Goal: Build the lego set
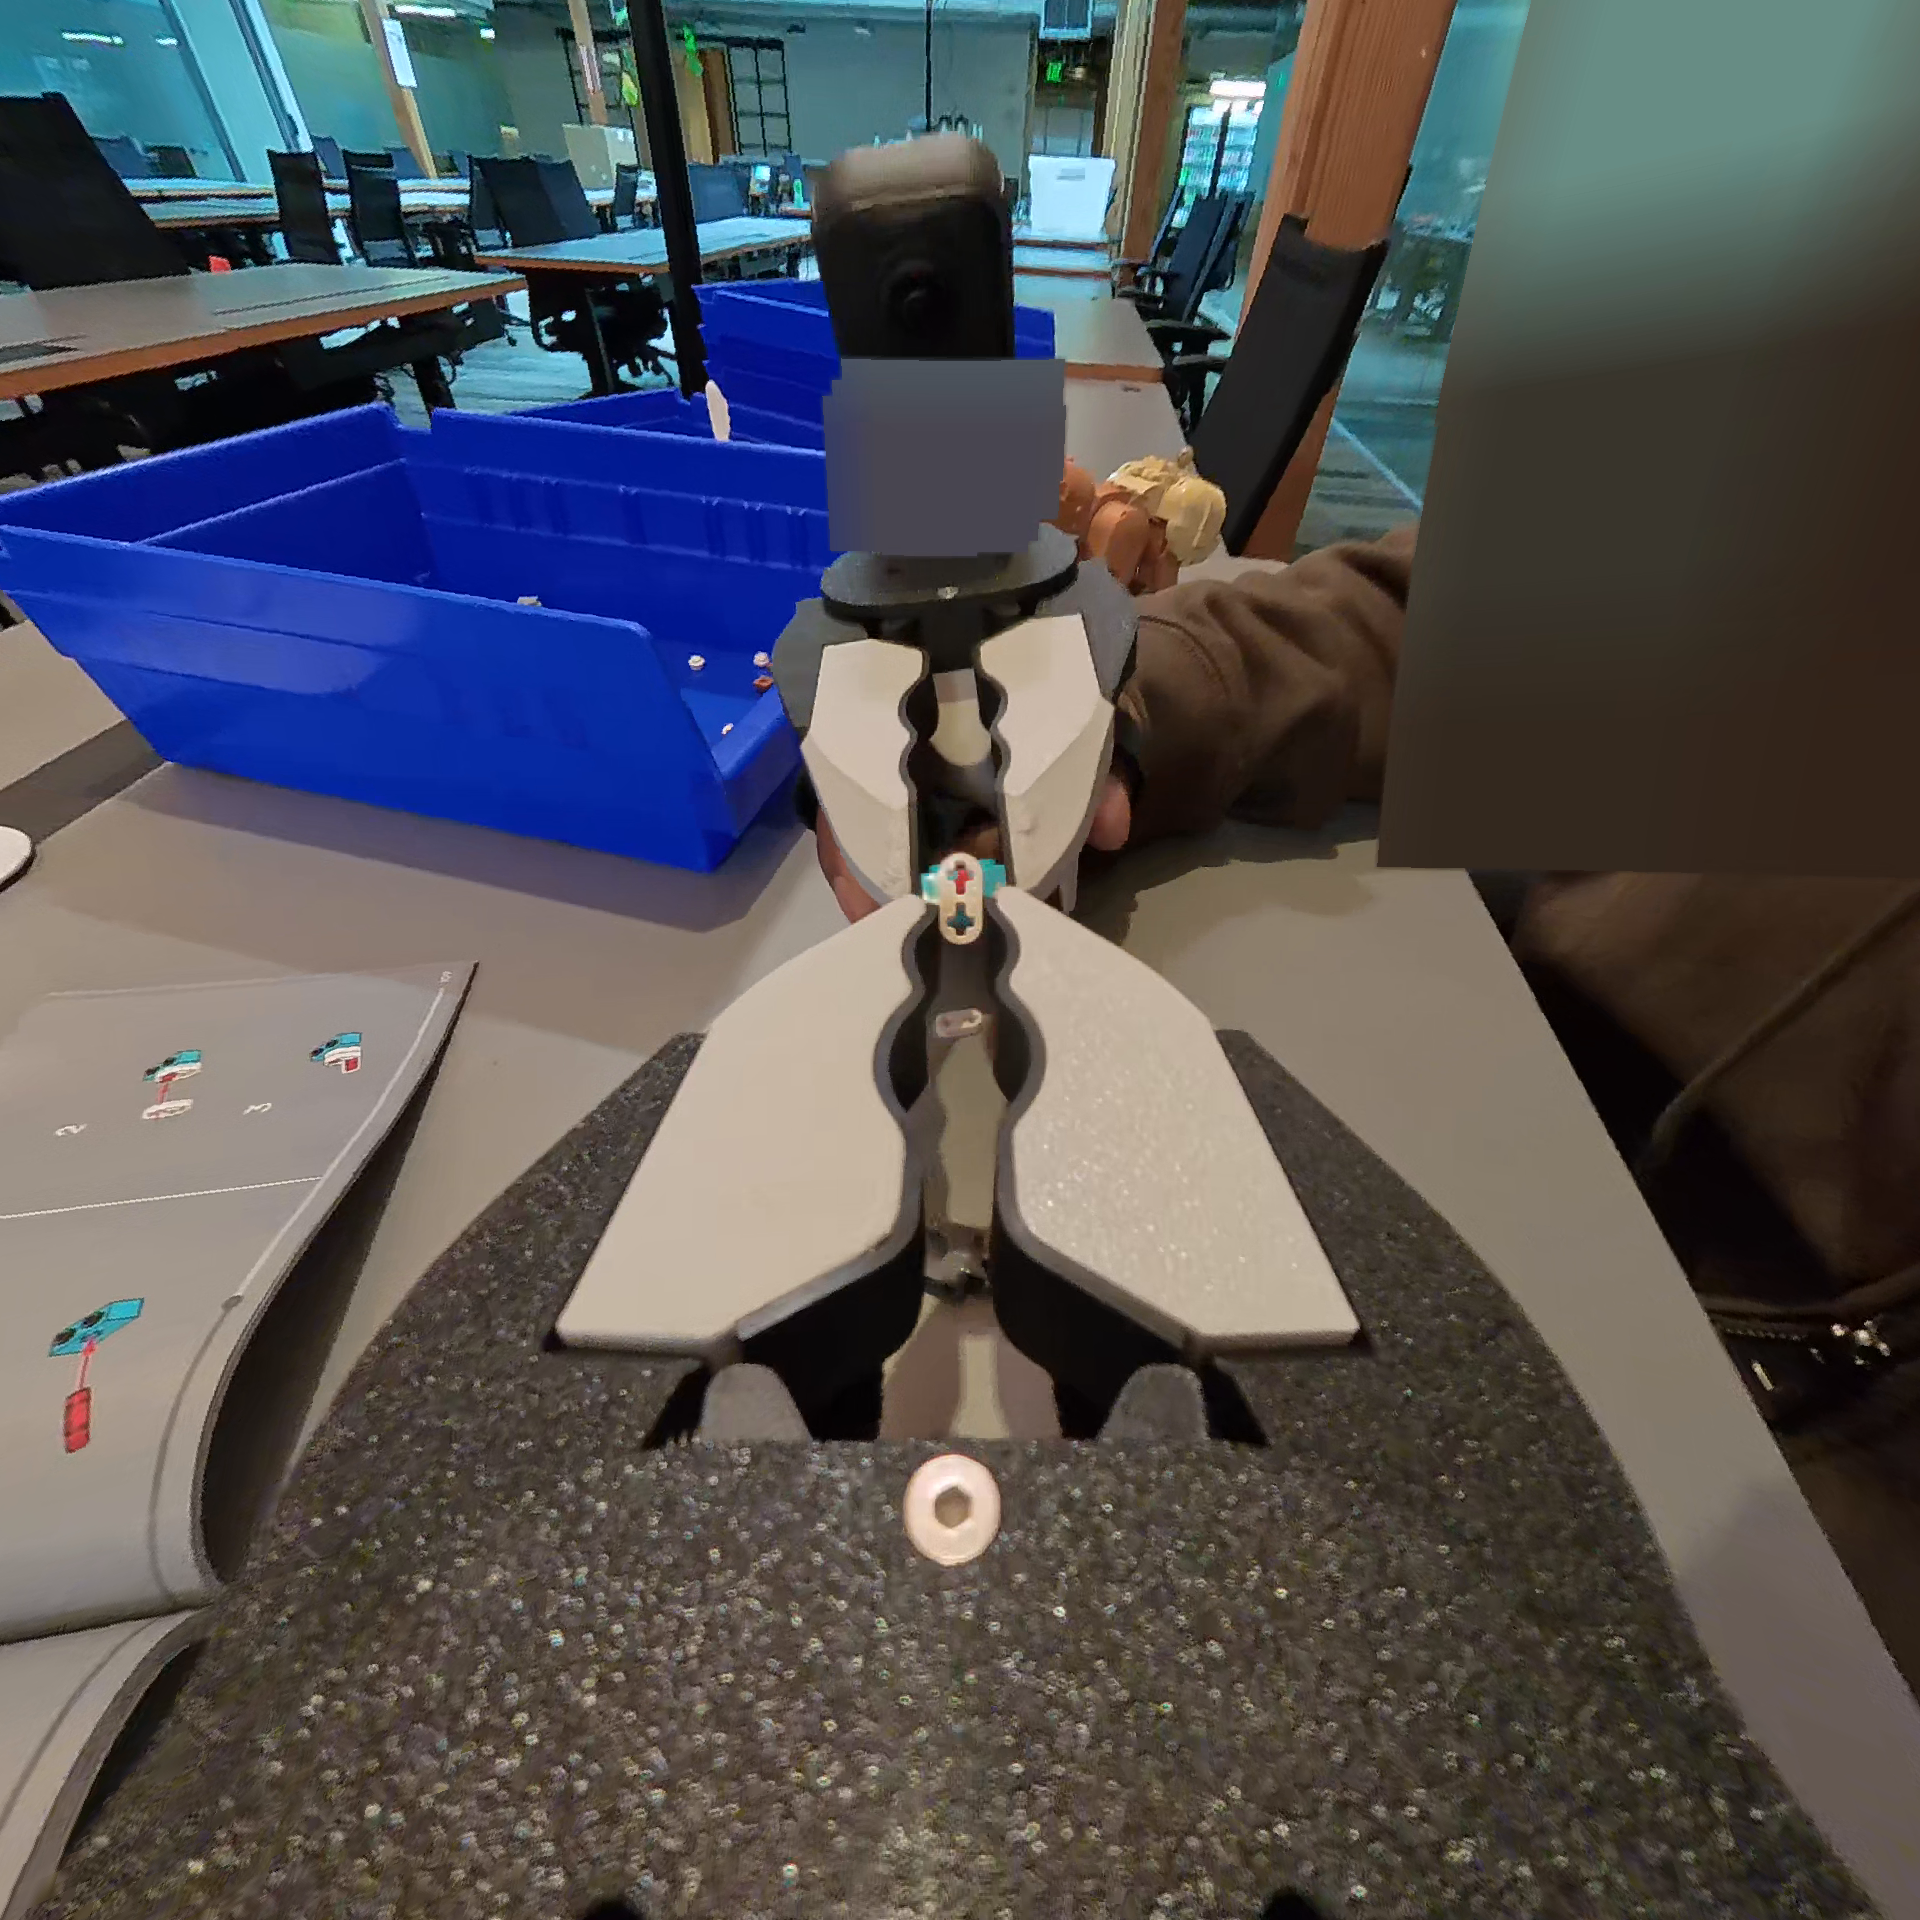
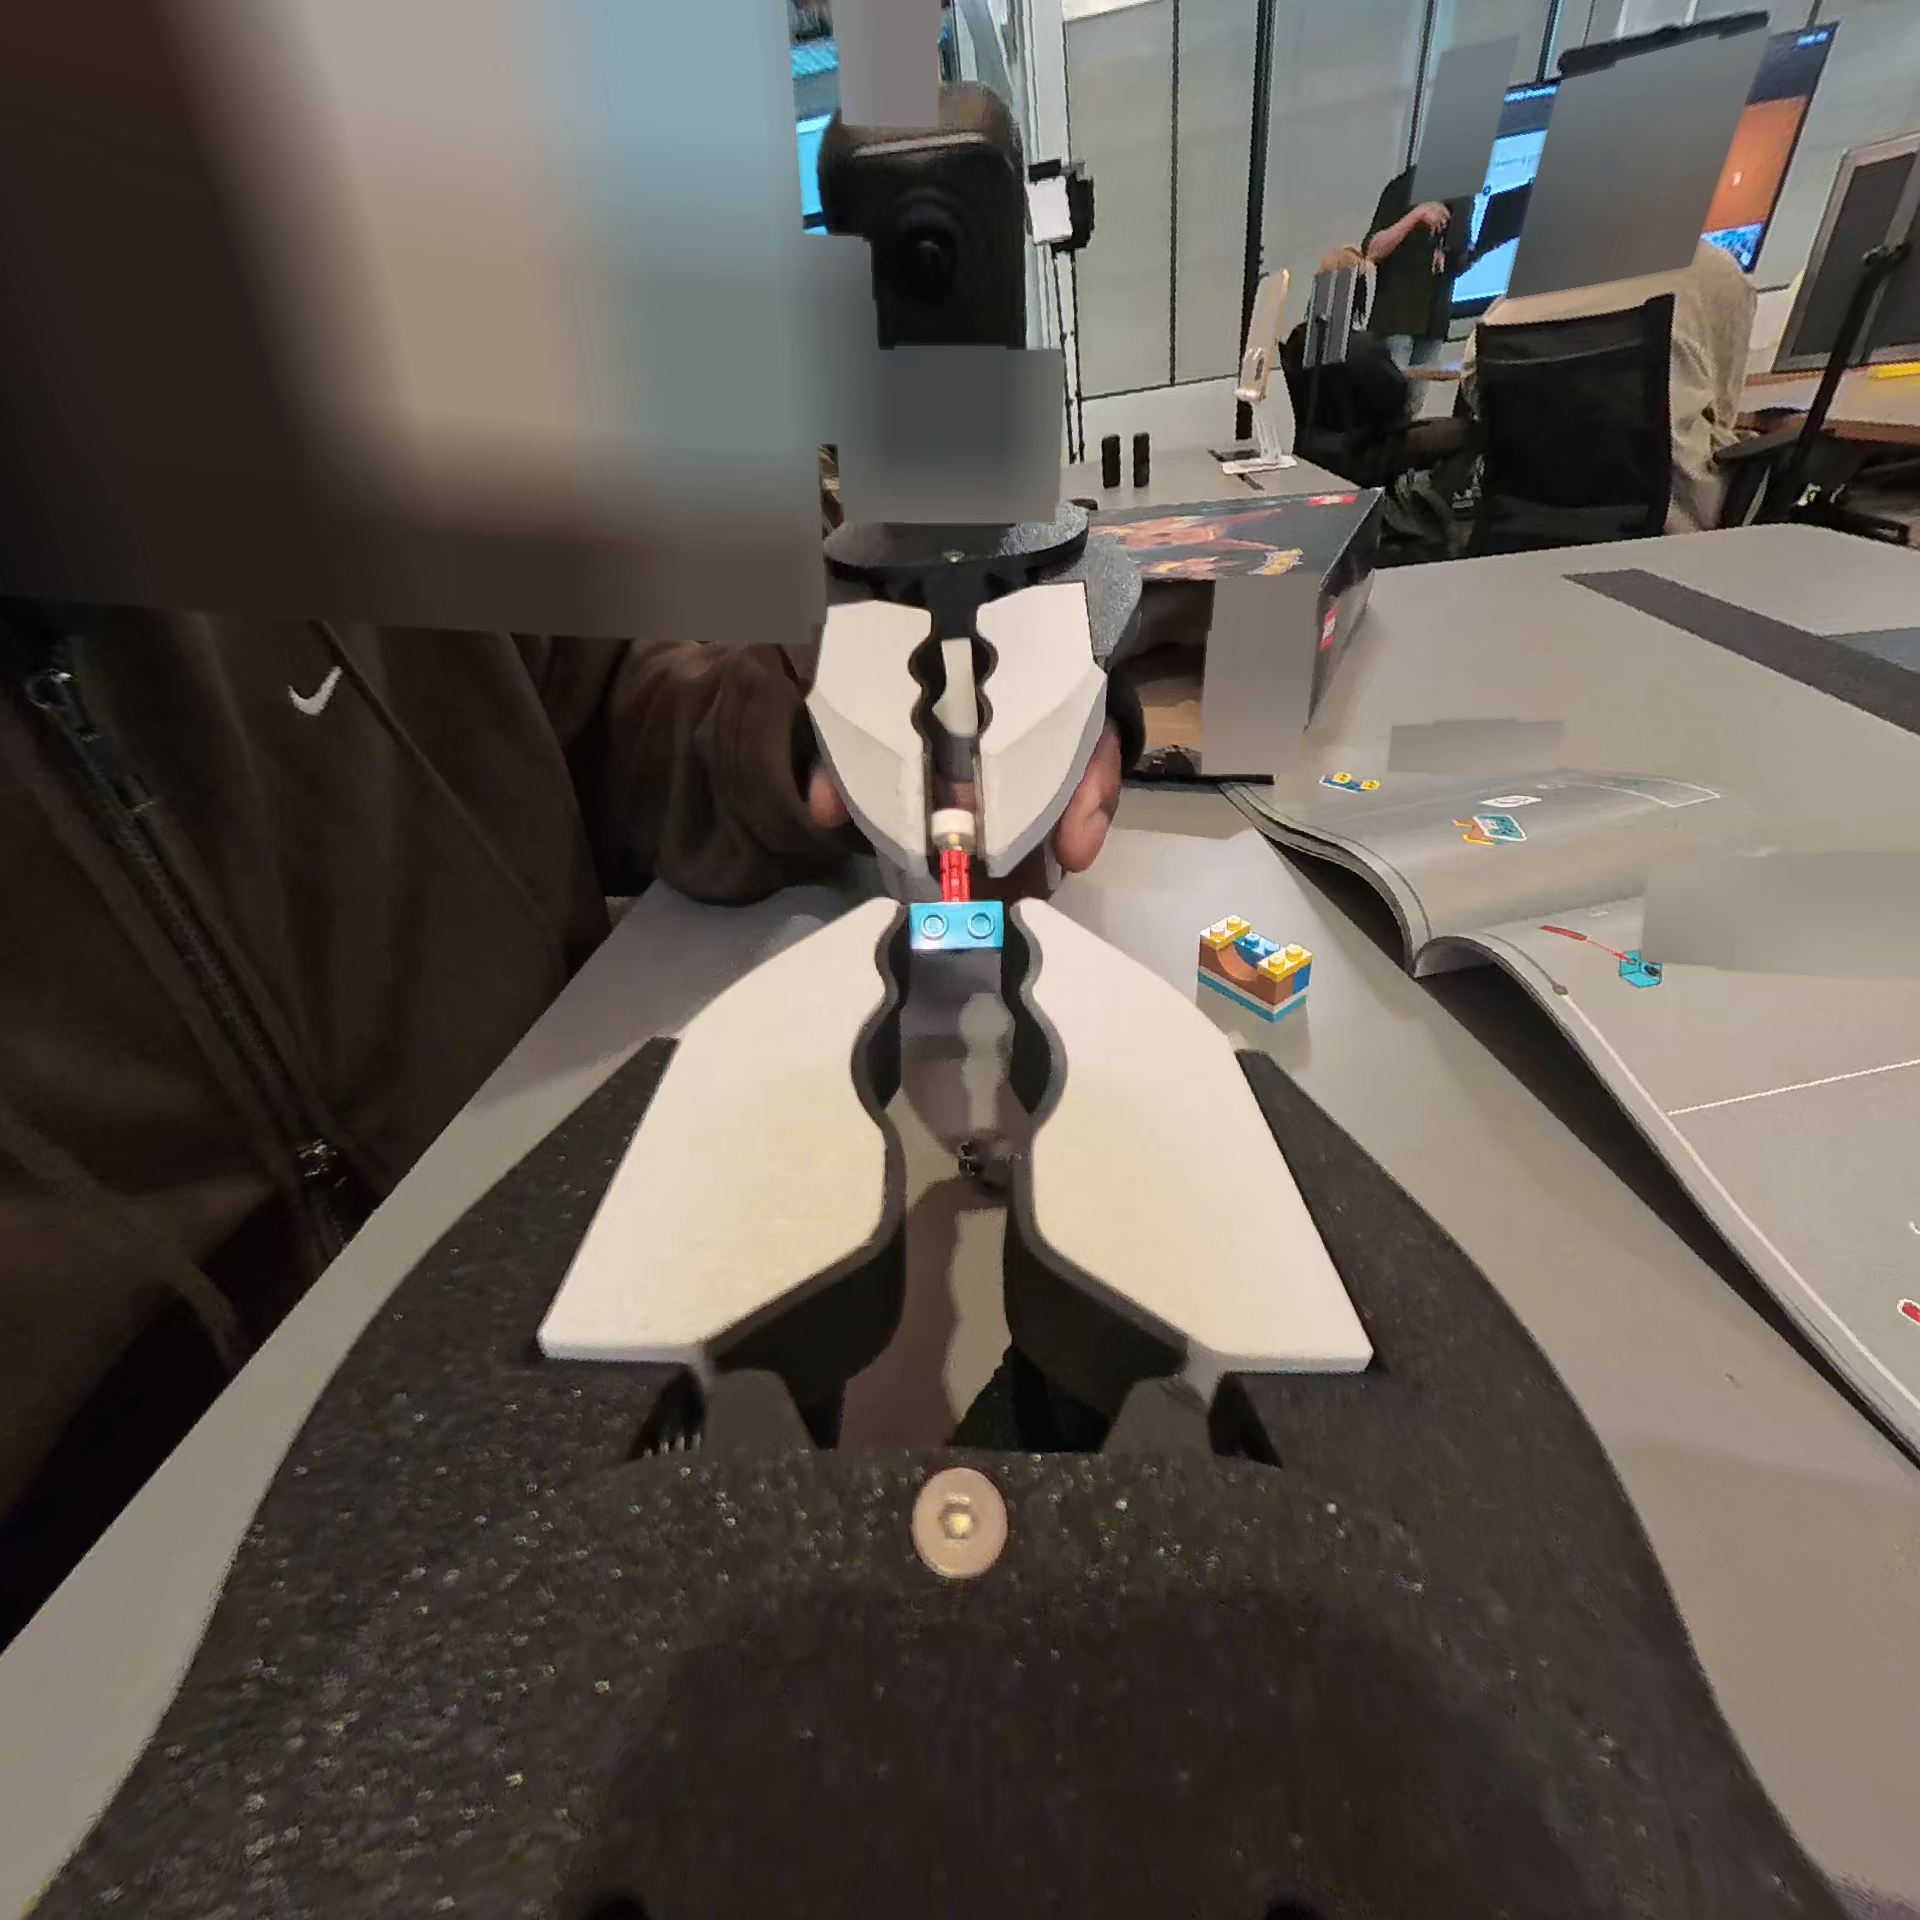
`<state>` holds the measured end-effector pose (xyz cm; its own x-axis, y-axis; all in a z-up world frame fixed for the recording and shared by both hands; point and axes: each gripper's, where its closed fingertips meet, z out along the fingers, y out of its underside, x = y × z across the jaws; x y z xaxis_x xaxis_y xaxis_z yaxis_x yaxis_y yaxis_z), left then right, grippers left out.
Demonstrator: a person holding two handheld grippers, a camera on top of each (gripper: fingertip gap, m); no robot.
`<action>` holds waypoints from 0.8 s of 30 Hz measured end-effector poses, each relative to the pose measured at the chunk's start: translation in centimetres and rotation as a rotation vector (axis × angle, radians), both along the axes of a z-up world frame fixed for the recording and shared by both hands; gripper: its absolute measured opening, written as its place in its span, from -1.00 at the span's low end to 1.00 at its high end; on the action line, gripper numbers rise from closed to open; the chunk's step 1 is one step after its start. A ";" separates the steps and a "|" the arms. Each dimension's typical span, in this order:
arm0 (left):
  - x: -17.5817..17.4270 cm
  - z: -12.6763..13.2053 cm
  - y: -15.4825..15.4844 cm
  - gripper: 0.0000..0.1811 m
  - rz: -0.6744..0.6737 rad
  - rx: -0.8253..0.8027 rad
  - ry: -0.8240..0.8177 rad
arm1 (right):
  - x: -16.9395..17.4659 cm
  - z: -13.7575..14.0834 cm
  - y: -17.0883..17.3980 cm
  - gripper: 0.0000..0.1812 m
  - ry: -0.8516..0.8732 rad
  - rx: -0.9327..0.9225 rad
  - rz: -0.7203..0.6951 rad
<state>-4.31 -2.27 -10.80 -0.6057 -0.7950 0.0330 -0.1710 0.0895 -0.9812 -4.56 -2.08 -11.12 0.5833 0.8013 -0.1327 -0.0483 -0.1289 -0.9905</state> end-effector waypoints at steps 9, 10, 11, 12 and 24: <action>0.0 -1.3 0.3 -0.92 0.016 0.112 0.045 | 0.0 -1.1 0.3 -0.82 -0.084 -0.024 -0.027; -0.1 -1.5 0.3 -0.92 0.014 0.119 0.054 | 0.0 -1.2 0.3 -0.82 -0.099 -0.025 -0.029; -0.1 -1.7 0.3 -0.92 0.011 0.125 0.064 | 0.0 -1.4 0.3 -0.82 -0.114 -0.027 -0.030; -0.1 -1.9 0.3 -0.92 0.009 0.130 0.075 | 0.0 -1.6 0.3 -0.82 -0.129 -0.029 -0.032; 0.0 -4.2 0.9 -0.92 0.031 0.242 0.167 | 0.1 -3.7 0.9 -0.83 -0.306 -0.070 -0.091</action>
